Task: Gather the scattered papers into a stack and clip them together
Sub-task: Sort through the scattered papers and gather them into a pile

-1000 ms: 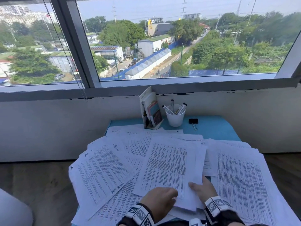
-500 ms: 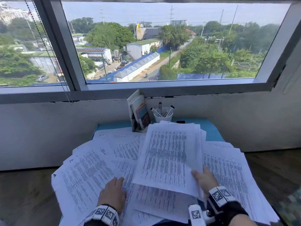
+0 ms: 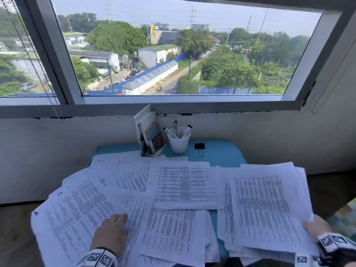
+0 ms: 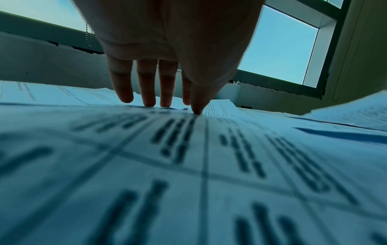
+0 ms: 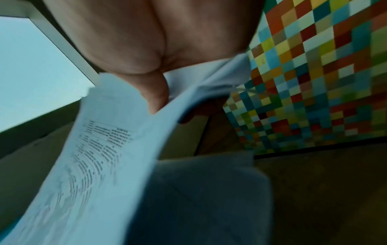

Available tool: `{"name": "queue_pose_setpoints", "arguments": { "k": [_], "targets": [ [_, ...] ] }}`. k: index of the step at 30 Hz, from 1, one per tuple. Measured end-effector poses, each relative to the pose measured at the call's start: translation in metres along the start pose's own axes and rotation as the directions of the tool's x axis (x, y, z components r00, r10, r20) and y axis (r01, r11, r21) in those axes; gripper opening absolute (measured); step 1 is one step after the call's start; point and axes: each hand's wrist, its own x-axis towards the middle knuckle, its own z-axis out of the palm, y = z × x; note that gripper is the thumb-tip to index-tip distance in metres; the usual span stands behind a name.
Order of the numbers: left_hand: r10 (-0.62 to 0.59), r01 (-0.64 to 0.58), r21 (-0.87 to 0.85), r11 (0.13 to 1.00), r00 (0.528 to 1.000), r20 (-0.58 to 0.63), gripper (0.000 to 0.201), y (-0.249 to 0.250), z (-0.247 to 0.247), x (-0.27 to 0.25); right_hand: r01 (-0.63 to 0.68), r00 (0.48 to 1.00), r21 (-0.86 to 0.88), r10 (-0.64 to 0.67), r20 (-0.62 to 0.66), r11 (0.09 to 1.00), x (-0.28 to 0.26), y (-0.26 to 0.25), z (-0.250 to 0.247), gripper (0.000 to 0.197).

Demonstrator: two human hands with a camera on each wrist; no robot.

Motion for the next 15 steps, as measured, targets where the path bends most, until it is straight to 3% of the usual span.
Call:
{"name": "queue_pose_setpoints", "arguments": {
  "k": [2,5,9,11,13,15],
  "targets": [
    [-0.007,0.007,0.003,1.0,1.0,-0.008,0.043,0.001,-0.001,0.001,0.012,0.999,0.002,-0.012,0.044,1.0,0.002,0.004,0.01,0.037],
    [-0.019,0.019,0.006,1.0,1.0,-0.024,0.042,0.002,-0.002,0.002,0.03,0.997,0.005,-0.03,0.072,1.0,-0.002,-0.007,0.023,0.02],
    [-0.034,0.033,-0.031,0.999,0.999,-0.011,0.043,-0.001,0.001,0.005,0.079,0.99,-0.031,-0.075,0.117,0.996,-0.008,-0.023,0.033,0.014],
    [-0.043,0.042,-0.057,0.997,0.999,-0.009,0.044,-0.003,0.002,0.007,0.035,0.996,-0.05,-0.031,0.079,0.998,-0.008,-0.026,0.035,0.028],
    [-0.089,0.088,-0.074,0.993,0.996,-0.01,0.047,-0.005,0.001,0.008,-0.051,0.999,-0.015,0.051,-0.006,0.999,-0.01,-0.027,0.035,0.052],
    [-0.134,0.134,-0.042,0.99,0.991,0.003,0.049,-0.004,0.0,0.008,-0.108,0.988,-0.029,0.104,-0.115,0.994,-0.019,-0.033,0.032,0.063]
  ]
}}
